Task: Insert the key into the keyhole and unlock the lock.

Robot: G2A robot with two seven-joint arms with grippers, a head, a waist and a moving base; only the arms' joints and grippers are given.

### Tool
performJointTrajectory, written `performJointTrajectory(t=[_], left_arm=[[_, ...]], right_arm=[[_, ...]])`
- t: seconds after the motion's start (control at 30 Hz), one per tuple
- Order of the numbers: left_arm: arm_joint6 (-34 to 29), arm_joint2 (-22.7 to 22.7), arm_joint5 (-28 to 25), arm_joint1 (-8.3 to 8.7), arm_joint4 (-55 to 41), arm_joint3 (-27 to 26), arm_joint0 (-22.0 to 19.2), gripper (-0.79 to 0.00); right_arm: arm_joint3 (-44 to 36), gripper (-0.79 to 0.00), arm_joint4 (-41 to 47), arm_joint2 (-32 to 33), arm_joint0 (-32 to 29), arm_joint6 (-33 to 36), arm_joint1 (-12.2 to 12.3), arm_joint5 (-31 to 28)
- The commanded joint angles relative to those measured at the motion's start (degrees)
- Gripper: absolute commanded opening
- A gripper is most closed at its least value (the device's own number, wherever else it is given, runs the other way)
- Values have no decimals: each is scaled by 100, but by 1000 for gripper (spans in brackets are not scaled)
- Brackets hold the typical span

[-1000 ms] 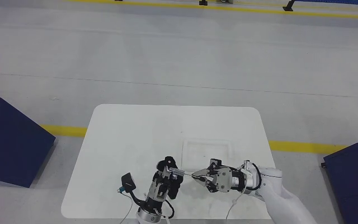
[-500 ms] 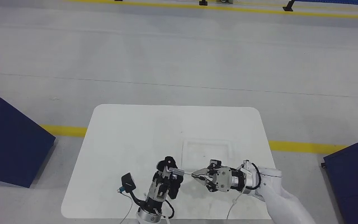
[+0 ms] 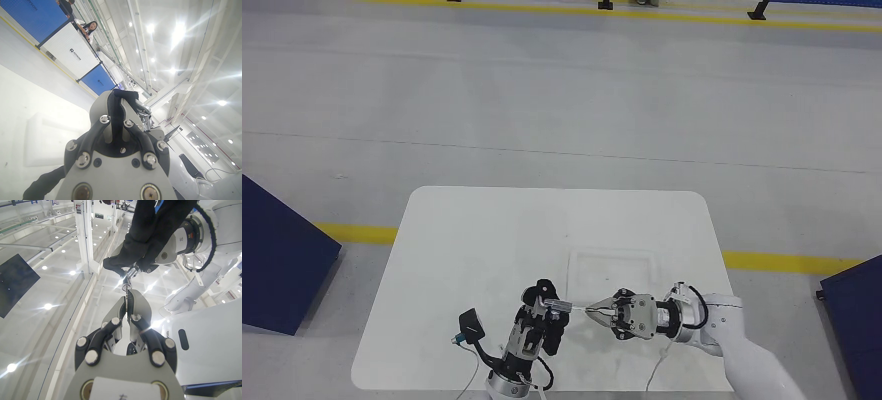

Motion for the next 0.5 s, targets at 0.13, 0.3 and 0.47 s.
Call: performJointTrajectory(t=[0.13, 0.3, 0.47], left_arm=[[0, 0, 0, 0, 0, 0, 0, -785], [0, 0, 0, 0, 0, 0, 0, -785], [-47, -20, 44, -2, -7, -33, -2, -785]], right_arm=[[-13, -785, 442, -135, 65, -440, 36, 0], [-14, -785, 779, -226, 98, -687, 99, 0], [-38, -785, 1002, -256, 129, -870, 172, 0]])
